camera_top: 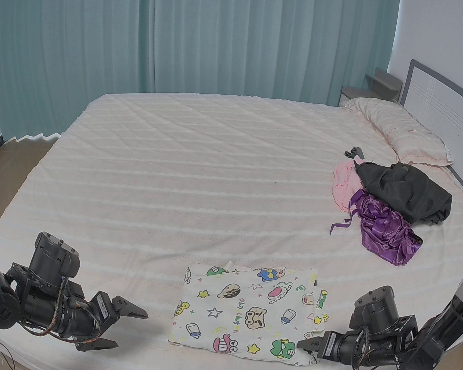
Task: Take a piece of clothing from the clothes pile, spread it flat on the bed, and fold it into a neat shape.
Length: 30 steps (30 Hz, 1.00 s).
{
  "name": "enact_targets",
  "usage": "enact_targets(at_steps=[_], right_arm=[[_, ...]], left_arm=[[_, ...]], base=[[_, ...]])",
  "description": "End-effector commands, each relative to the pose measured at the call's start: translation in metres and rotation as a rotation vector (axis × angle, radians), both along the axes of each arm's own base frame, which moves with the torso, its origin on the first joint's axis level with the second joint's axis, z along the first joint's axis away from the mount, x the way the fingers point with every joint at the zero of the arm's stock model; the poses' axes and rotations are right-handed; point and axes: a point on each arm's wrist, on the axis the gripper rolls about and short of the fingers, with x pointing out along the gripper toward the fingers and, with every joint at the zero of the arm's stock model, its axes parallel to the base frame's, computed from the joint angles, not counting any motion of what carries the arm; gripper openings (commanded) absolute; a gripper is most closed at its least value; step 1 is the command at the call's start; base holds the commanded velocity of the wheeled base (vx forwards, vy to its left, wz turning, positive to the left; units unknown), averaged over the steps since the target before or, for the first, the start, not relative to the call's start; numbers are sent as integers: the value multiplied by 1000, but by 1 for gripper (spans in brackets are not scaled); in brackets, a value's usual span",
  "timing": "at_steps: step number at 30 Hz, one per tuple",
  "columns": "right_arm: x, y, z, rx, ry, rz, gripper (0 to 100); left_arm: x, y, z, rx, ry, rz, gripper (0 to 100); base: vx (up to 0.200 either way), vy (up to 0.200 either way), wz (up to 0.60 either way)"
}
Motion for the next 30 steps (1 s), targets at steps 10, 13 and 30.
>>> enact_targets(at_steps=[10,13,30], right_arm=[[57,-17,45,104,-228,-129,100],[75,-8,41,108,-235,-127,100],[142,9,1,82,-235,-139,100]], left_arm=[[0,0,0,1,0,1,100],[0,0,0,0,2,0,100],[2,0,-4,11,16,5,100]], base=[[0,0,0],[0,0,0],[0,0,0]])
